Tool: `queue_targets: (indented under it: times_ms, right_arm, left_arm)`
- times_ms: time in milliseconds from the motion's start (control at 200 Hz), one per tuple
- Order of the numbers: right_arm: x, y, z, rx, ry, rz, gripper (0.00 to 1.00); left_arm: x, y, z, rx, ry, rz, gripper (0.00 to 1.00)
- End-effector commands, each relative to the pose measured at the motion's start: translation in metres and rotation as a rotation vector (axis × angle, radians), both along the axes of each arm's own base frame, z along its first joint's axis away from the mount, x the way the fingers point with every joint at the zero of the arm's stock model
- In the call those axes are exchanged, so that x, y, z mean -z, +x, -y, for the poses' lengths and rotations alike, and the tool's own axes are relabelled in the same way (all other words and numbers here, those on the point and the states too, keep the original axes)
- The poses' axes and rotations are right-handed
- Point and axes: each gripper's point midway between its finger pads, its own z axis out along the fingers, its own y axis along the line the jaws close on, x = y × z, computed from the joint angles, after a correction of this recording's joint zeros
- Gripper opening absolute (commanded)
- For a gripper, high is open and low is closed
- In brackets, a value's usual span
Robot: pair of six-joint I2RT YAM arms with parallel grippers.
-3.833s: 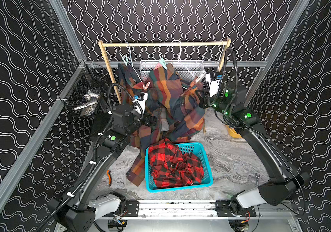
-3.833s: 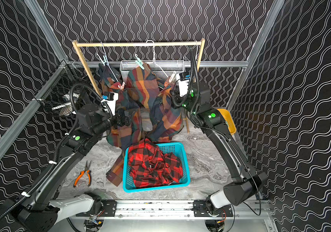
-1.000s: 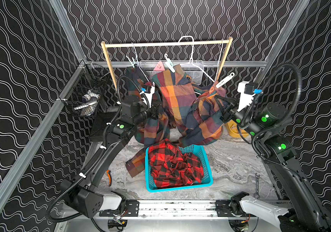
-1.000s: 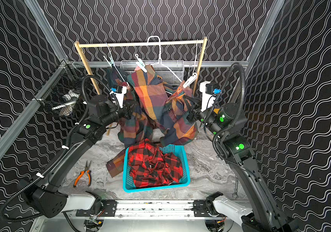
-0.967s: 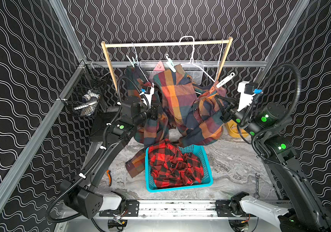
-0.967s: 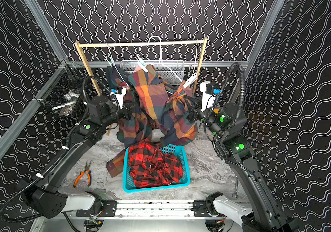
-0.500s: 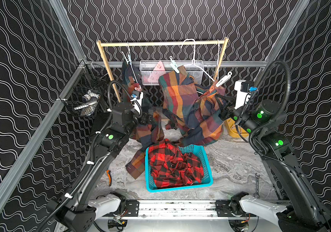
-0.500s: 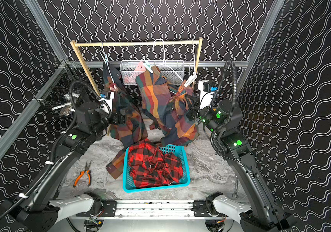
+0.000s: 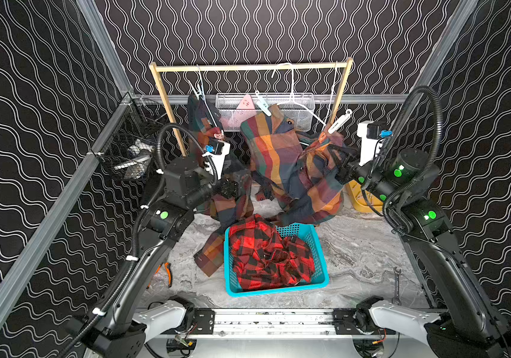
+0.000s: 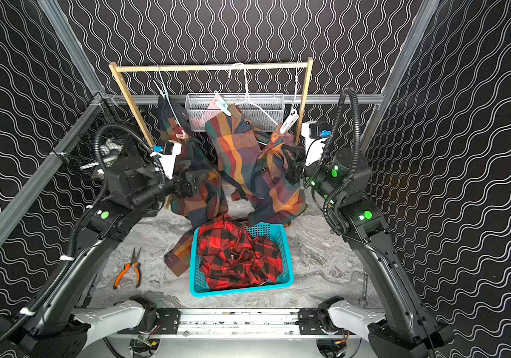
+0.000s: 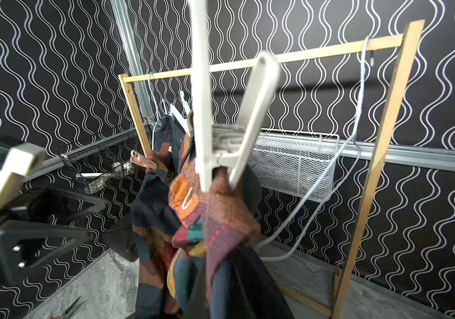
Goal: Remove the clothespins securing long-sleeve shirts to the hanger
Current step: Place the long-sleeve shirt at the bin.
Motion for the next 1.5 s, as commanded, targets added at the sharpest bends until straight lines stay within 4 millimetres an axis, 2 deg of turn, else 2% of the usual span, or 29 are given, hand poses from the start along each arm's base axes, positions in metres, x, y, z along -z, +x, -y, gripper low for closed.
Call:
queue_targets:
  times_ms: [0, 170, 400, 460, 510, 610, 665, 680, 876, 1131, 1316, 1491]
  right_arm:
    - [-0.026, -0.009, -0.002, -0.032, 0.038, 0.076, 0.0]
    - [-0.032, -0.013, -0.007, -0.07, 0.051, 0.083, 0.0]
    - [-0.036, -0.023, -0.01, -0.116, 0.075, 0.092, 0.0]
    - [-0.039, -0.027, -0.011, -0.131, 0.083, 0.097, 0.0]
    - [-0.04, -0.029, -0.011, -0.138, 0.089, 0.101, 0.0]
    - [-0.041, -0.031, -0.011, -0.147, 0.093, 0.103, 0.0]
    - [-0.04, -0.032, -0.012, -0.148, 0.093, 0.104, 0.0]
    - [-0.04, -0.032, -0.012, -0.148, 0.092, 0.103, 0.0]
    - [-0.044, -0.033, -0.015, -0.17, 0.093, 0.125, 0.0]
    - [-0.09, -0.045, -0.02, -0.235, 0.126, 0.254, 0.0]
    - [-0.104, -0.053, -0.023, -0.277, 0.148, 0.28, 0.0]
    - [-0.124, -0.074, -0.02, -0.319, 0.185, 0.337, 0.0]
  left_arm:
    - [-0.007, -0.003, 0.031, 0.095, -0.082, -0.002, 0.79]
    - [0.012, 0.012, 0.059, 0.038, 0.039, -0.016, 0.86]
    - [0.039, 0.05, 0.067, -0.043, 0.059, -0.053, 0.88]
    - [0.04, 0.055, 0.072, -0.029, 0.052, -0.051, 0.83]
    - [0.041, 0.058, 0.077, -0.014, 0.046, -0.053, 0.72]
    - [0.038, 0.061, 0.083, 0.004, 0.028, -0.045, 0.26]
    - [0.034, 0.06, 0.085, 0.013, 0.015, -0.034, 0.04]
    - [0.032, 0.06, 0.085, 0.016, 0.012, -0.03, 0.0]
    - [-0.002, 0.05, 0.09, 0.066, -0.06, 0.026, 0.0]
    - [-0.068, 0.03, 0.093, 0.132, -0.169, 0.138, 0.0]
    - [-0.103, 0.014, 0.096, 0.185, -0.214, 0.2, 0.0]
    - [-0.133, -0.009, 0.096, 0.232, -0.25, 0.261, 0.0]
